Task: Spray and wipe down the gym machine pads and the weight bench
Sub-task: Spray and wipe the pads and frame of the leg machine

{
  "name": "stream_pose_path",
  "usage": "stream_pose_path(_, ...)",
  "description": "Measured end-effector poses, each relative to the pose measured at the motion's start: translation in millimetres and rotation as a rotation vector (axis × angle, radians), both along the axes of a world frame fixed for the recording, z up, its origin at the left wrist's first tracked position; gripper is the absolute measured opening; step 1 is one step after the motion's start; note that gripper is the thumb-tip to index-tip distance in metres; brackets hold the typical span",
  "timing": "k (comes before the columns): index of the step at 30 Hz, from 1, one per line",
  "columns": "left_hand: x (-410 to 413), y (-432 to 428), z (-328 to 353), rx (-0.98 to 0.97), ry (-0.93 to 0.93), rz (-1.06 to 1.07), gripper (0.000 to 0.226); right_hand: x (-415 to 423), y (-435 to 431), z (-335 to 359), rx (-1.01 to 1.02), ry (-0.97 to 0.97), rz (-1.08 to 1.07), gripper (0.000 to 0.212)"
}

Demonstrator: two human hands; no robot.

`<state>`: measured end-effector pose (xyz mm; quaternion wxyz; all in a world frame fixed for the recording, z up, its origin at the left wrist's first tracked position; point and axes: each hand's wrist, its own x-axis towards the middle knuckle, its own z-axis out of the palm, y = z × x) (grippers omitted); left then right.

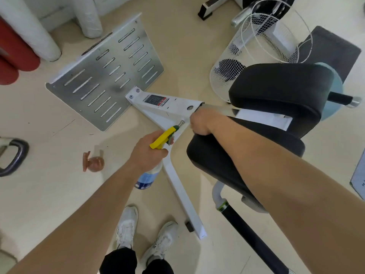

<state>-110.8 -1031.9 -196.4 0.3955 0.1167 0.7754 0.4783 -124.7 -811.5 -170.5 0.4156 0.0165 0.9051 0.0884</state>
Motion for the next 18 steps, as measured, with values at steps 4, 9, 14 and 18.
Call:
stream_pose_path(4,20.2,-0.1,2.1,0.003,0.021,0.163,0.036,10.1,-25.4,-3.7,0.003,-0.069,0.120,0.020)
stream_pose_path(9,45.9,-4.7,11.0,-0.024,0.068,0.174,0.037,31.4,-51.9,6.3,-0.033,-0.057,0.149,0.014)
stream_pose_path(14,67.1,-8.4,24.4,-0.043,0.095,0.233,0.036,68.3,-81.1,20.9,0.030,-0.020,0.312,0.002)
stream_pose_path(18,81.8,-17.0,32.2,-0.051,0.117,0.235,0.034,116.2,-88.4,23.6,0.043,0.148,0.531,0.018)
